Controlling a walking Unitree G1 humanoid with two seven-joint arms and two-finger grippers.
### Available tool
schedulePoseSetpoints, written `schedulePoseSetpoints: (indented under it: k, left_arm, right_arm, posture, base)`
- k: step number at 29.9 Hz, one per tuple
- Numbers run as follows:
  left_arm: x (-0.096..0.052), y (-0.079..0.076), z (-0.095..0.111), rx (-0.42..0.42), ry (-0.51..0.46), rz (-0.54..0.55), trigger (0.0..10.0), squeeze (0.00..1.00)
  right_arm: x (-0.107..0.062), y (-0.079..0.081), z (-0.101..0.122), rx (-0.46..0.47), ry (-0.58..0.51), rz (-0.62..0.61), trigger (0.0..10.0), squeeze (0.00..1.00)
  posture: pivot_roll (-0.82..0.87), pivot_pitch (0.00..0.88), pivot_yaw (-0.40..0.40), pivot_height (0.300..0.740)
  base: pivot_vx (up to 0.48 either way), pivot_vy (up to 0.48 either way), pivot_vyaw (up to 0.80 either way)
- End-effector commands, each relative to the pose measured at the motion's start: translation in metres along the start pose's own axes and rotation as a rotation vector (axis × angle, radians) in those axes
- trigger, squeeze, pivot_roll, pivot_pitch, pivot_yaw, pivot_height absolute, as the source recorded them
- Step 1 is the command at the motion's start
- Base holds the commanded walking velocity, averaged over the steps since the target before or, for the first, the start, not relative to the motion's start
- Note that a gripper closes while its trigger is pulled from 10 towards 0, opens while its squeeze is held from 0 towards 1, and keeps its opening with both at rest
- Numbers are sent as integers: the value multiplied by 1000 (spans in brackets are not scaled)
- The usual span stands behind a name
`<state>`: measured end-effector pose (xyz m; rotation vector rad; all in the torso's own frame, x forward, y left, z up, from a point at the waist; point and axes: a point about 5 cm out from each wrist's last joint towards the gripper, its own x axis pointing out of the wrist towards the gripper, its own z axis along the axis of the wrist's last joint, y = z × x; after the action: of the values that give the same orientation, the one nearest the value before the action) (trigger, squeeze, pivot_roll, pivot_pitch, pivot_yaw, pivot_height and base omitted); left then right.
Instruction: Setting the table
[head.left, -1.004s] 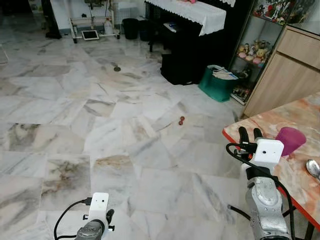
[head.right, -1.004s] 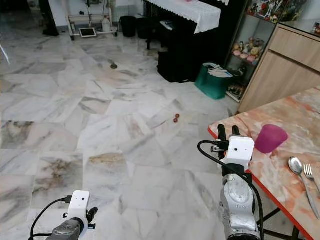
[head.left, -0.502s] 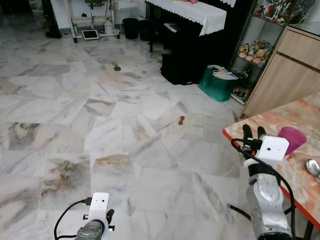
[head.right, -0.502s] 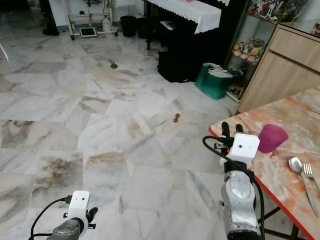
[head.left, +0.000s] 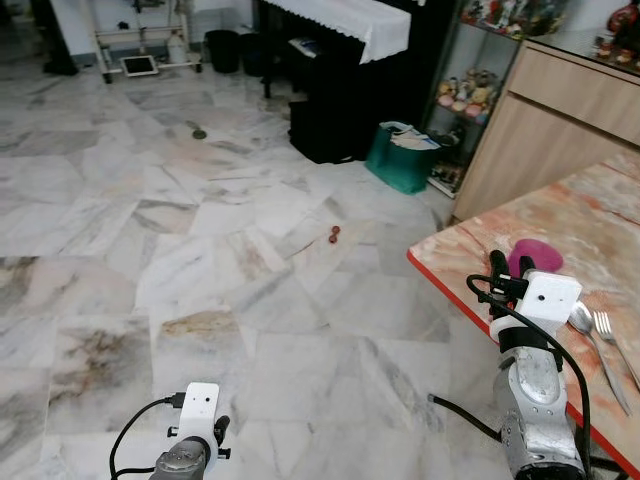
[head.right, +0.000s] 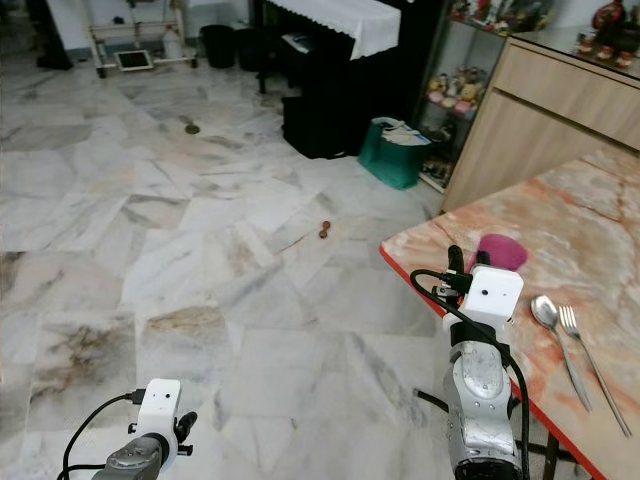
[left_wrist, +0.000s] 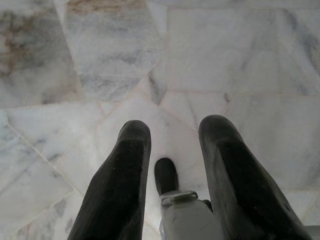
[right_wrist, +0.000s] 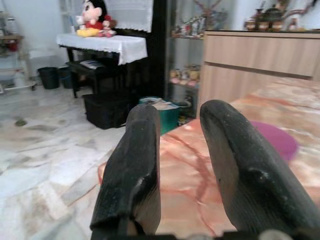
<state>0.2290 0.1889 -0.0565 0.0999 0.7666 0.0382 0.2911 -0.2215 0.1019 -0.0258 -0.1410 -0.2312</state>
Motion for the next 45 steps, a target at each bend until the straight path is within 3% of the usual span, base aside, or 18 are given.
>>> schedulePoseSetpoints:
  k: [1, 13, 27, 33, 35, 38, 45]
  left_arm:
    - [0, 0, 0, 1, -5, 0, 10000, 0]
    - [0, 3, 0, 1, -4, 6, 10000, 0]
    - [-1, 2, -2, -18, 0, 2, 10000, 0]
    - [-1, 2, -3, -17, 6, -2, 10000, 0]
    - [-1, 2, -4, -15, 7, -4, 10000, 0]
    - [-1, 2, -4, -12, 7, -7, 10000, 0]
    - [-1, 0, -2, -11, 5, -14, 10000, 0]
  right_arm:
    - [2, -1, 1, -1, -1, -8, 10000, 0]
    - [3, -3, 1, -5, -1, -19, 10000, 0]
    - [-1, -12, 2, -49, 25, -28, 10000, 0]
    - [-10, -29, 5, -126, 124, -48, 10000, 0]
    - [-16, -33, 1, -192, 255, 12, 10000, 0]
    - [-20, -36, 6, -231, 350, 56, 10000, 0]
    - [-26, -43, 26, -240, 451, 53, 10000, 0]
  posture:
    - [77, 0, -71, 740]
    - [75, 0, -67, 740]
    - [73, 0, -71, 740]
    - [67, 0, -71, 740]
    - [61, 0, -68, 740]
    - [55, 0, -63, 740]
    - [55, 0, -60, 740]
  base:
    - [0, -296, 0]
    - [0, -333, 0]
    - [0, 0, 0]
    - [0, 0, 0]
    - [0, 0, 0]
    - [0, 0, 0]
    - [0, 0, 0]
